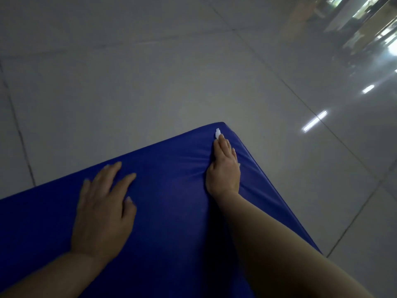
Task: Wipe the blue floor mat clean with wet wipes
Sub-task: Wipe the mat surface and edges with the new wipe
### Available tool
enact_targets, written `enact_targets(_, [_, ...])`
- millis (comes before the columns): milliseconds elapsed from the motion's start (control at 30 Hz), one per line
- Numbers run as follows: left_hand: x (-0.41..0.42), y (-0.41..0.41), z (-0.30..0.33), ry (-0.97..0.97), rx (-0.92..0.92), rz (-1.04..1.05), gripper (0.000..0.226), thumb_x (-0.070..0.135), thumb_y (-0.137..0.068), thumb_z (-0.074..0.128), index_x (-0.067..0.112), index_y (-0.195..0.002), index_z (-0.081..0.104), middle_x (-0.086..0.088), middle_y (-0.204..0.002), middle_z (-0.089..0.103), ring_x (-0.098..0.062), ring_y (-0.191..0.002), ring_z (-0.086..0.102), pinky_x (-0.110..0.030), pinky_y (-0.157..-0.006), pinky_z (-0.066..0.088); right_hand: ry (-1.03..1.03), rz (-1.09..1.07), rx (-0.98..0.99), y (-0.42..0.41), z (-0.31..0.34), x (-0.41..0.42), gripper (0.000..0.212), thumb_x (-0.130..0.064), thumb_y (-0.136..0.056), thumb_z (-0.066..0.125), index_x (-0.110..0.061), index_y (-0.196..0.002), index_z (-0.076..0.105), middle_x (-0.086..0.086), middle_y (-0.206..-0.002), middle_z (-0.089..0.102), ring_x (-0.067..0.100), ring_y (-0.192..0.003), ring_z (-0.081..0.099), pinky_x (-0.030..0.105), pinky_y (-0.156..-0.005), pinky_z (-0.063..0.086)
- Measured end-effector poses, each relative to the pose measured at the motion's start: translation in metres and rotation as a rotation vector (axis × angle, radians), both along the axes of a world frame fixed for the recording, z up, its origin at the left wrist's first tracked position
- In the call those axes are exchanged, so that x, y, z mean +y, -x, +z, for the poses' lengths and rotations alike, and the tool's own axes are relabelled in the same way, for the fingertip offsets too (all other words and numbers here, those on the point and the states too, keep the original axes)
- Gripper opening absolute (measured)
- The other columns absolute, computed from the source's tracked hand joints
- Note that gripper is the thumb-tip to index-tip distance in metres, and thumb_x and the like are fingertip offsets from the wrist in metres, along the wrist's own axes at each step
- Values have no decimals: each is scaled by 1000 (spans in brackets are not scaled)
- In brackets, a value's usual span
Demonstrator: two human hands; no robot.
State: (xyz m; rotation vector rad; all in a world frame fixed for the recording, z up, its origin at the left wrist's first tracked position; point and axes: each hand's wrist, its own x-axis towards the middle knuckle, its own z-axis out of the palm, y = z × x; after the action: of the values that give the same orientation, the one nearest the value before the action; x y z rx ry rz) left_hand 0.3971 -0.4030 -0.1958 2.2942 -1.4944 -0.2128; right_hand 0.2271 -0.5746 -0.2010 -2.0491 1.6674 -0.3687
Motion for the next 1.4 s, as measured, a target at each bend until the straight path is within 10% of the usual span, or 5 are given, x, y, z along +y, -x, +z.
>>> enact_targets(300, [-25, -26, -27, -83, -129, -317, 54, 34, -89, 34, 19, -138, 49, -7, -152, 35, -19, -141, 24, -42, -113, 13, 31, 2, -21, -8, 4, 4, 64, 1, -96, 36, -32, -149, 26, -26, -153, 12, 10, -146, 7, 42, -113, -3])
enact_targets(533, [-26, -31, -24, -91, -114, -331, 54, 36, -86, 37, 18, -134, 54, -9, -149, 39, -20, -140, 26, -42, -112, 15, -10, 924, 155, -103, 6, -8, 56, 2, -90, 40, -16, -143, 43, 3, -148, 41, 21, -141, 28, 41, -119, 12])
enact_targets(700, [-26, -31, -26, -61, -67, -338, 54, 34, -87, 36, 19, -136, 52, -5, -151, 36, -18, -140, 26, -39, -114, 11, 98, 602, 235, -1, 12, -103, 73, 9, -65, 34, -14, -130, 59, 6, -135, 57, 27, -127, 50, 39, -115, 24])
enact_targets(933, [-27, -32, -25, -80, -80, -349, 55, 34, -87, 36, 17, -137, 51, -6, -151, 37, -19, -140, 25, -39, -114, 10, -49, 8, -2, 12, 2, -105, 58, 10, -87, 31, -11, -138, 50, 6, -140, 51, 22, -132, 43, 16, -106, 22])
enact_targets(1400, [-28, -32, -24, -85, -96, -346, 56, 35, -87, 35, 16, -137, 50, -7, -151, 36, -21, -140, 27, -34, -116, 4, 96, 97, 5, 78, 23, -24, 58, 5, -94, 39, -18, -147, 32, -11, -152, 23, 3, -139, 19, 21, -116, 11])
